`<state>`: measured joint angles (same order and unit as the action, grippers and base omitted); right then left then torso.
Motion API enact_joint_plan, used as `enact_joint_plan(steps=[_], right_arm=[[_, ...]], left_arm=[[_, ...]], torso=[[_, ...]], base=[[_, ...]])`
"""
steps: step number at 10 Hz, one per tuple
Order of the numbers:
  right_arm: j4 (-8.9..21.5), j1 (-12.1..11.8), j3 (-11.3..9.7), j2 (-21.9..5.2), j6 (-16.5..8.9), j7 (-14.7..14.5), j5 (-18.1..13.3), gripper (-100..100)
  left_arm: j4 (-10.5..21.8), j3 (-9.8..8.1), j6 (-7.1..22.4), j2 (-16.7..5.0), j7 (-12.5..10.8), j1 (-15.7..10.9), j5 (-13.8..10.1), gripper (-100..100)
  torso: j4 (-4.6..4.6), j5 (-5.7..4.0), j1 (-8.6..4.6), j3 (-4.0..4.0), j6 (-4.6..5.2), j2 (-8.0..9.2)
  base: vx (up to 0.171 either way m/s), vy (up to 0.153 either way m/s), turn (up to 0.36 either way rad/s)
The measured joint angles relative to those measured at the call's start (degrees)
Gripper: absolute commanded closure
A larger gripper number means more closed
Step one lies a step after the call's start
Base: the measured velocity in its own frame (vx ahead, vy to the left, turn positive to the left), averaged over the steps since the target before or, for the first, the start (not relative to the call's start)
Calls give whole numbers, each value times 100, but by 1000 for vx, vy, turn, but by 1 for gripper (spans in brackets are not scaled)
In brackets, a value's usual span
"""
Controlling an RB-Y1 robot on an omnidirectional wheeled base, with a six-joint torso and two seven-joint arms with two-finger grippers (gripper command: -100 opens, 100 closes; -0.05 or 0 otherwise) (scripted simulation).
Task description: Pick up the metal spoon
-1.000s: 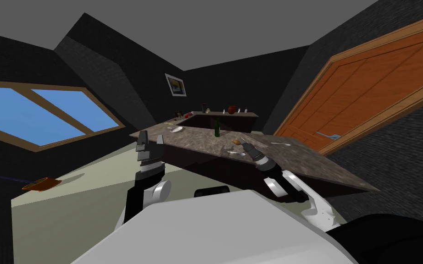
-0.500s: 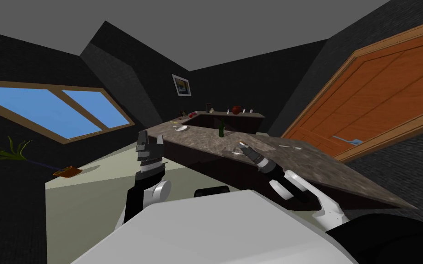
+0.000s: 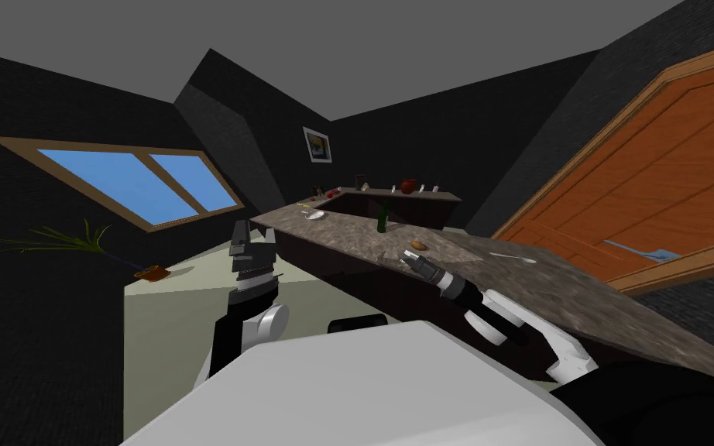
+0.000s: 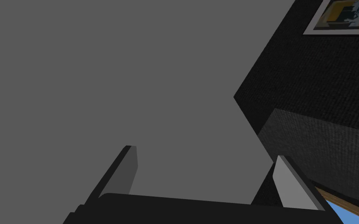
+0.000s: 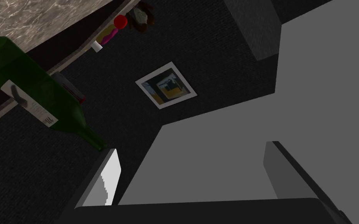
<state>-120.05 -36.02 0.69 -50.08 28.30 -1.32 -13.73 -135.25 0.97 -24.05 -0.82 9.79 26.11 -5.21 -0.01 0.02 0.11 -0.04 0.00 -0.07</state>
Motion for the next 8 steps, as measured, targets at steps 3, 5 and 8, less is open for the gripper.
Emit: enact_joint_plan(steps=[3, 5, 8], right_arm=[[155, -159, -6, -547, -27, 127, -85, -100], [287, -260, -76, -890, -59, 165, -185, -100], [598, -375, -164, -1421, -26, 252, -323, -100]], left_arm=[[0, -1, 0, 0, 0, 0, 0, 0], [0, -1, 0, 0, 0, 1, 0, 0], [0, 0, 0, 0, 0, 0, 0, 0]], torso=[[1, 0, -3, 2, 3, 4], [1, 0, -5, 1, 5, 2], [0, 0, -4, 0, 0, 0]], base=[[17, 30, 161], [25, 23, 97], [23, 22, 139]])
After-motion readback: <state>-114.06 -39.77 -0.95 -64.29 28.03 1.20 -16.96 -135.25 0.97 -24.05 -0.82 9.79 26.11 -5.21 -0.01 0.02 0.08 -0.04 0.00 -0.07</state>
